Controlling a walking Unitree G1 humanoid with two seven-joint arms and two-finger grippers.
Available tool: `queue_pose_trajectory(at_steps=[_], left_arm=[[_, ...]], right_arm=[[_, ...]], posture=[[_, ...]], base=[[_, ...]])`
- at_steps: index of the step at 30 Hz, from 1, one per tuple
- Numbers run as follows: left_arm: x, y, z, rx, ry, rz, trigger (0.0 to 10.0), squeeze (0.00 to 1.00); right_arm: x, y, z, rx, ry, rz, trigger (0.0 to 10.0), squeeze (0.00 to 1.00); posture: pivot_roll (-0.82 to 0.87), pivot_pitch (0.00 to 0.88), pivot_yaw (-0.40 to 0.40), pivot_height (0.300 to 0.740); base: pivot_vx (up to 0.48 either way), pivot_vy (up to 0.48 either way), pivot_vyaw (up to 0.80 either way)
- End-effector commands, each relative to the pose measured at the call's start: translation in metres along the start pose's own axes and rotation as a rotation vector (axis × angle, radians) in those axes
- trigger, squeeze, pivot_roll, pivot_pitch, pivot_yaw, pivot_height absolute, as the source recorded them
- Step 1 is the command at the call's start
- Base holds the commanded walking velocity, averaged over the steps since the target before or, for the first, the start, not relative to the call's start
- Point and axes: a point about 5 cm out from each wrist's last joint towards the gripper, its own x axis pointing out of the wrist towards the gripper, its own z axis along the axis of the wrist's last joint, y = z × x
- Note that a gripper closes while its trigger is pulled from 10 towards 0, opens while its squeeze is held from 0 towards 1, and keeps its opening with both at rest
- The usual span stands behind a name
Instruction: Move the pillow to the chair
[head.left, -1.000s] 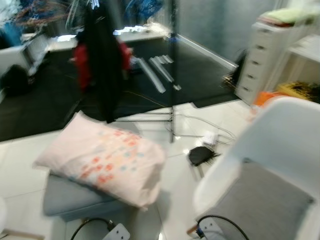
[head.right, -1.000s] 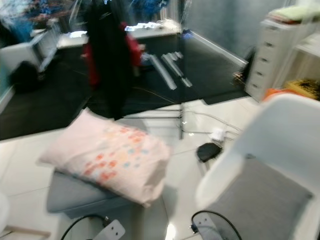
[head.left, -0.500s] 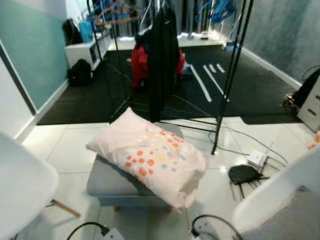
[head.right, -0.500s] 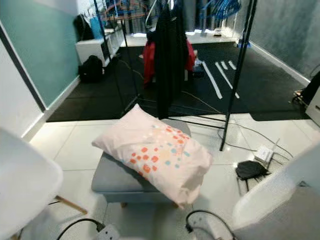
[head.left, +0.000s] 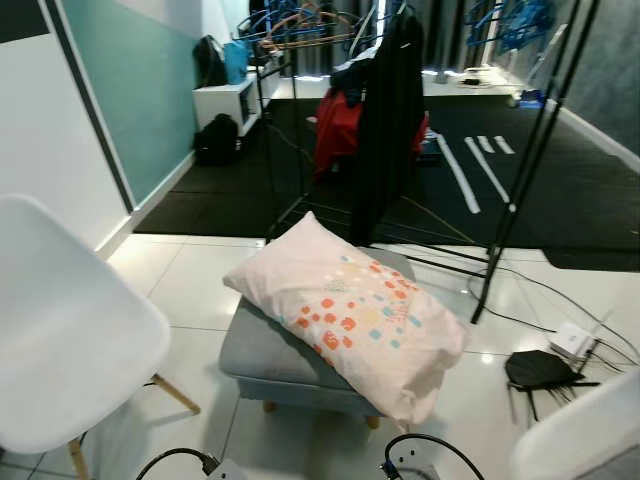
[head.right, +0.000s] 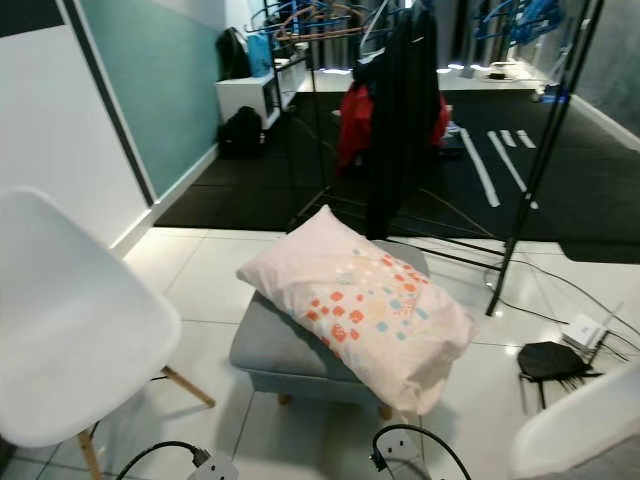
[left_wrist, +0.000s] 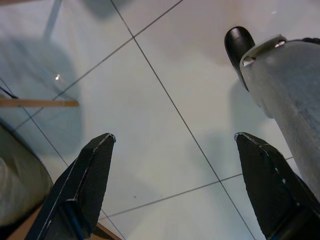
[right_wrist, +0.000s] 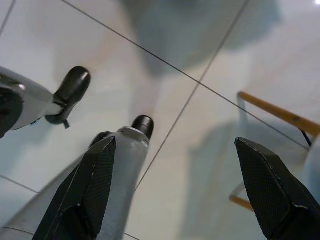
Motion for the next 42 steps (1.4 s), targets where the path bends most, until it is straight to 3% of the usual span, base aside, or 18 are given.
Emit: queue_pose_trajectory(at_steps=[1,22,32,36,38,39,40,42], left_arm=[[0.0,0.0,0.002,-0.011,-0.011,-0.004,10.0,0.0],[0.0,0.003,0.007,-0.055,-0.044,0.011,10.0,0.0],[0.0,0.003,0.008,-0.101,-0.06,0.037,10.0,0.0],[0.0,0.002,0.009,-0.128,-0.075,0.052,10.0,0.0],[0.0,0.003,0.008,-0.155,-0.08,0.073,10.0,0.0],[0.0,0.003,0.007,-0.258,-0.095,0.114,10.0,0.0],[0.0,0.003,0.007,-0.258,-0.095,0.114,10.0,0.0],[-0.001,0.001,0.005,-0.502,-0.134,0.194,10.0,0.0]], right_arm=[[0.0,0.002,0.001,0.01,0.001,0.003,10.0,0.0],[0.0,-0.001,0.006,0.019,-0.013,-0.019,10.0,0.0],[0.0,-0.005,0.007,0.1,-0.067,-0.09,10.0,0.0],[-0.001,-0.006,0.007,0.134,-0.089,-0.096,10.0,0.0],[-0.001,-0.007,0.008,0.145,-0.098,-0.107,10.0,0.0],[-0.001,-0.008,0.007,0.198,-0.112,-0.125,10.0,0.0],[-0.001,-0.008,0.007,0.198,-0.112,-0.125,10.0,0.0],[-0.002,-0.009,0.007,0.237,-0.133,-0.119,10.0,0.0]], posture=[[-0.06,0.025,0.004,0.74],[-0.09,0.08,0.014,0.74],[-0.09,0.08,0.016,0.74],[-0.09,0.08,0.01,0.74],[-0.08,0.08,0.009,0.74],[-0.09,0.082,0.008,0.74],[-0.09,0.082,0.008,0.74],[-0.09,0.085,0.0,0.74]], base=[[0.0,0.0,0.0],[0.0,-0.039,0.0],[0.0,0.0,0.0],[0.0,-0.48,0.0],[0.0,-0.48,0.0],[0.0,0.0,0.0],[0.0,0.0,0.0],[0.0,0.0,0.0]])
